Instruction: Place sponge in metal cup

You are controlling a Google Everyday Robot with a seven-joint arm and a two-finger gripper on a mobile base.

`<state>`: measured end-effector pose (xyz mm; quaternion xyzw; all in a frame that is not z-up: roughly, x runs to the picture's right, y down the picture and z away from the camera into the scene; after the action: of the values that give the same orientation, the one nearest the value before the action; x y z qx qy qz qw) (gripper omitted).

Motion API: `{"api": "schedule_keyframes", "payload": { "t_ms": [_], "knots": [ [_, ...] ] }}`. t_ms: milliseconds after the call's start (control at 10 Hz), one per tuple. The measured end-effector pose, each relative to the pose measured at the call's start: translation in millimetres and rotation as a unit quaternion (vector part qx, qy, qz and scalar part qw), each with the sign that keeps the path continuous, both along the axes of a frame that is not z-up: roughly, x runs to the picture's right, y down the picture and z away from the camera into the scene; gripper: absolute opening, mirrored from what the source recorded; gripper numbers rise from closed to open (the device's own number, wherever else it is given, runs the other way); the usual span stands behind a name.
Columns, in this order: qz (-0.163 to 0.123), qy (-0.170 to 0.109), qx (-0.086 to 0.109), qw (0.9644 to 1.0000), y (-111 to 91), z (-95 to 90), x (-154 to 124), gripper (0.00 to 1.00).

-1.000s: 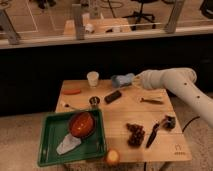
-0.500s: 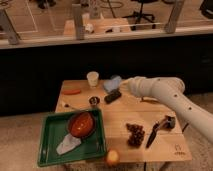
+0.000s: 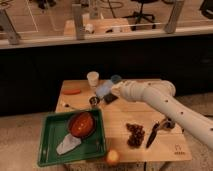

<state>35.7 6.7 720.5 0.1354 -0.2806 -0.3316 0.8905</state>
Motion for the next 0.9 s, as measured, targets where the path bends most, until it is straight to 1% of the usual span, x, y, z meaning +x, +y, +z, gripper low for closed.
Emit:
{"api": "schedule_keyframes", "payload": {
  "t_ms": [100, 300, 400, 900],
  "knots": [
    [-0.018, 0.008, 0.000, 0.9998, 4.0, 9.1, -9.4, 0.02],
    [-0.045, 0.023, -0.010, 0.9987, 11.2, 26.5, -17.3, 0.02],
    [-0.050, 0.025, -0.013, 0.9984, 12.8, 30.0, -19.2, 0.02],
    [-0.049, 0.025, -0.014, 0.9984, 13.0, 30.6, -17.9, 0.02]
  ]
}}
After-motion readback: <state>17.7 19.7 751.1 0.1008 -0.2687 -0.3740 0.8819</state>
